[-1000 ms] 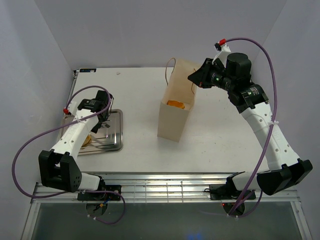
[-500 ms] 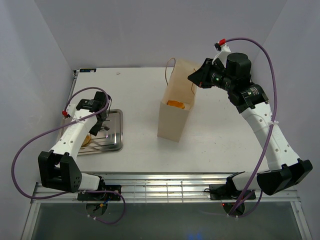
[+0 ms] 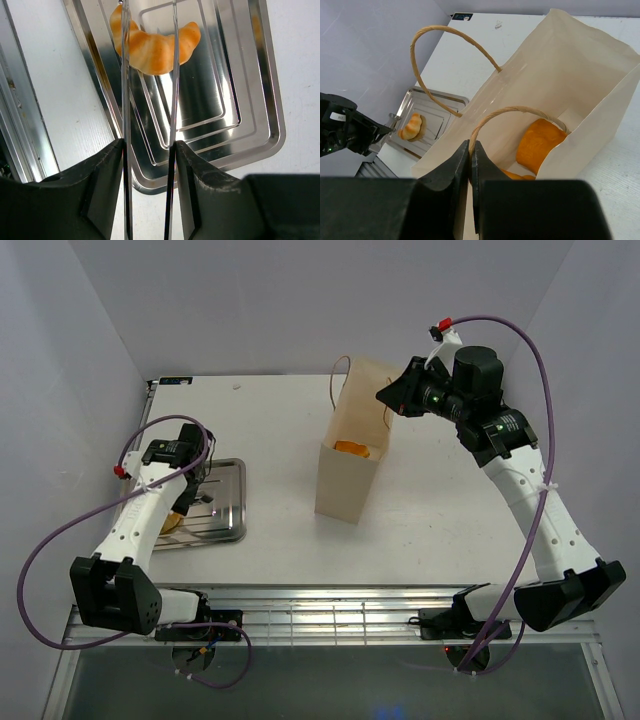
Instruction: Place the fake bread into the paper bag
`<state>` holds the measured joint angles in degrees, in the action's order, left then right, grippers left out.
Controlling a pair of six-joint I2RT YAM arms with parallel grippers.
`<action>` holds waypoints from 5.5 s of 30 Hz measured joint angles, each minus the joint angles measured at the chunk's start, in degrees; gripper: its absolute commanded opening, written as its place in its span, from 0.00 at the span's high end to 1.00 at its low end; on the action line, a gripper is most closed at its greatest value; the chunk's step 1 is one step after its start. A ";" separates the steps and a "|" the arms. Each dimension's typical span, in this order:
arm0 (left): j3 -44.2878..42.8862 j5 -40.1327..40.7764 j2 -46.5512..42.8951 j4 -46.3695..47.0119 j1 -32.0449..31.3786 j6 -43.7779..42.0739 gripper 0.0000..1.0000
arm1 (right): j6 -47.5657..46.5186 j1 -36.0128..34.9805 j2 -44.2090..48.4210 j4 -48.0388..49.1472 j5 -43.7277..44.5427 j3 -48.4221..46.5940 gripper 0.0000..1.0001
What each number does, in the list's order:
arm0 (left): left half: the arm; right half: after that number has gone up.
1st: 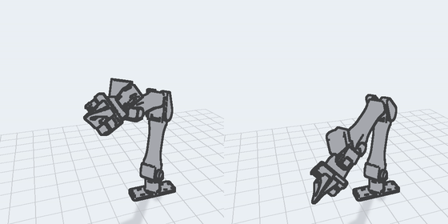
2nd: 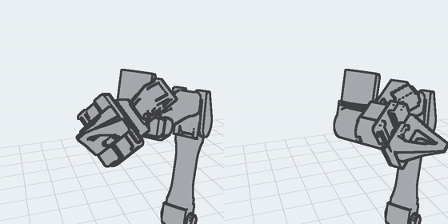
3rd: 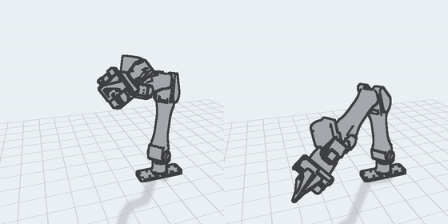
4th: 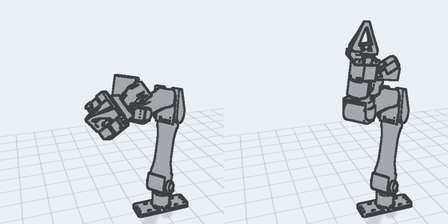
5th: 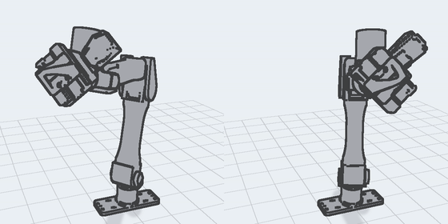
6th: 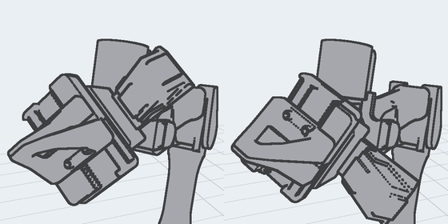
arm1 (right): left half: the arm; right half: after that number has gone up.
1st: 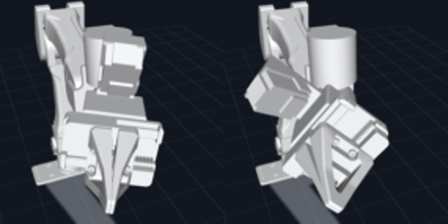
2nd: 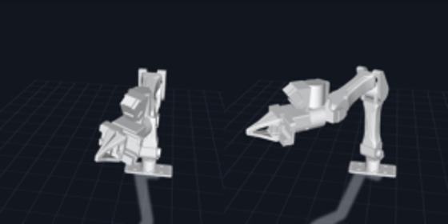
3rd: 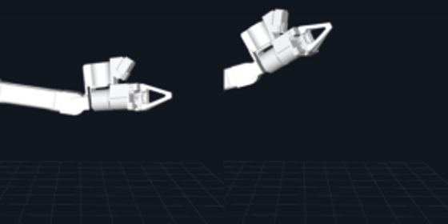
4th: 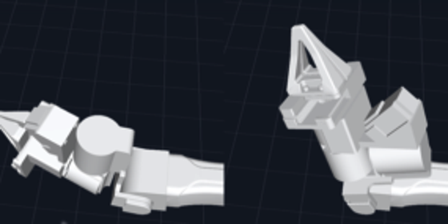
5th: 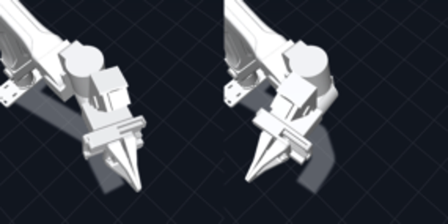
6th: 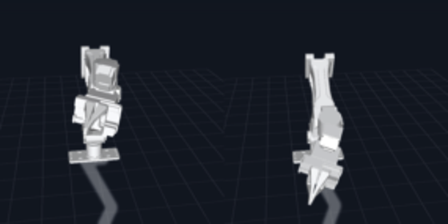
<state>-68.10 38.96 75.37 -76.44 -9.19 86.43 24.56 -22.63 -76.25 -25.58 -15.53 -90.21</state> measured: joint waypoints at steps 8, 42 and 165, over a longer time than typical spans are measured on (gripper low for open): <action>0.02 -0.07 -1.16 -0.28 1.25 -0.09 0.43 | -0.52 0.00 0.57 -0.02 0.00 0.13 0.91; 3.04 -2.91 -5.07 -0.48 4.57 -1.31 0.44 | -0.68 0.00 0.68 0.04 -0.07 0.92 0.89; 8.96 -12.46 -0.33 9.86 14.73 -10.38 0.45 | -0.59 -0.37 0.90 0.00 -0.66 0.92 0.88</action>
<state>-59.13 26.50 75.05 -66.59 5.54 76.05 23.97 -23.00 -75.35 -25.58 -16.19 -89.30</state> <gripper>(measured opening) 0.559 0.118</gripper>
